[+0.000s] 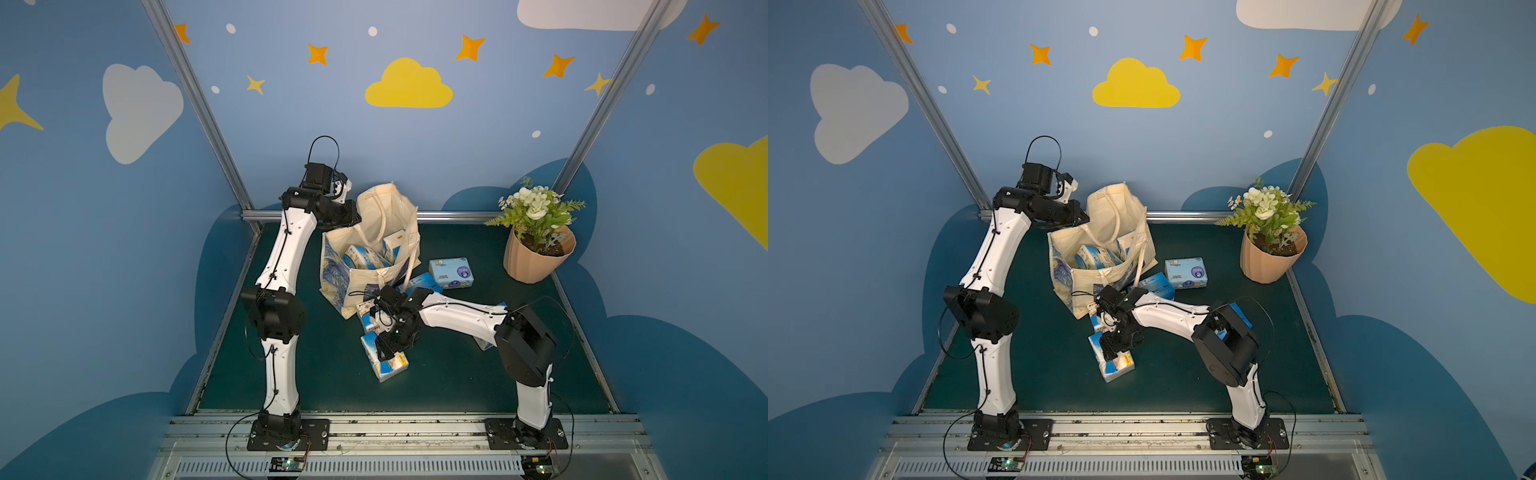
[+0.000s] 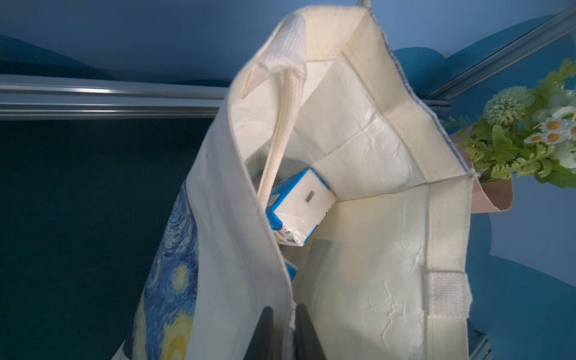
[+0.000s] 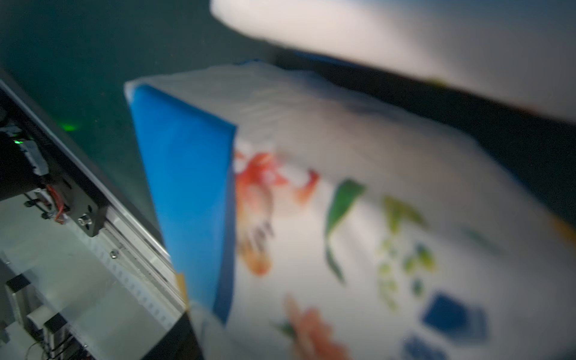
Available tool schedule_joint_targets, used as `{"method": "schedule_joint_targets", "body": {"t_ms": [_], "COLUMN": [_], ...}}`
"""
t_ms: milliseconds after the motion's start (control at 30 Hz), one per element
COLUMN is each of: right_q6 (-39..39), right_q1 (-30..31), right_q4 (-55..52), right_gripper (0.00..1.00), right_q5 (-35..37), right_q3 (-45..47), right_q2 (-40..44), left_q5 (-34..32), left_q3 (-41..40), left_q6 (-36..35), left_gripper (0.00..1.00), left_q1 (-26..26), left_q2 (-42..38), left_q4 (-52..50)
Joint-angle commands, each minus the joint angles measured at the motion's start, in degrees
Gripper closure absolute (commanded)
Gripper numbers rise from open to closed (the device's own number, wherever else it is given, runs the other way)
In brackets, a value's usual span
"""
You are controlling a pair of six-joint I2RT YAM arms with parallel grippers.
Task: Put tissues into the canvas bag
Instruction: Pick up the pack of facial tissues from the center of the board, then place the pack of facial tissues in the canvas bag.
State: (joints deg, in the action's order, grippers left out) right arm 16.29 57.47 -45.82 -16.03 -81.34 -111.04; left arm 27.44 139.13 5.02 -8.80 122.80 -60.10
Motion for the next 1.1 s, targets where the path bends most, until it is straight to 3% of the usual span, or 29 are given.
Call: {"method": "schedule_joint_targets", "body": {"t_ms": [0, 367, 633, 833, 1067], "right_q6": [0.6, 1.6, -0.8, -6.3, -10.2], "right_q1": [-0.3, -2.2, -9.2, -13.2, -16.3], "right_q4": [-4.0, -12.9, -15.3, -12.1, -8.2], "right_gripper": [0.63, 0.63, 0.61, 0.54, 0.53], "right_q5": [2.6, 10.4, 16.7, 17.3, 14.9], "right_q3": [3.2, 2.8, -10.0, -26.7, -43.4], "right_q2": [2.1, 16.7, 29.5, 25.0, 10.4], "left_q5": [-0.8, -0.9, -3.1, -4.1, -2.6], "left_q3": [-0.1, 0.2, 2.7, 3.4, 5.8], "left_q6": [0.3, 0.4, -1.6, -2.2, -1.4], "left_gripper": [0.85, 0.85, 0.85, 0.85, 0.85], "left_q1": [-0.2, -0.7, -2.6, -3.7, -4.9], "left_q2": [-1.4, -1.8, -0.5, 0.2, 1.4], "left_q4": [-1.3, -1.5, -4.5, -4.9, -5.3]}}
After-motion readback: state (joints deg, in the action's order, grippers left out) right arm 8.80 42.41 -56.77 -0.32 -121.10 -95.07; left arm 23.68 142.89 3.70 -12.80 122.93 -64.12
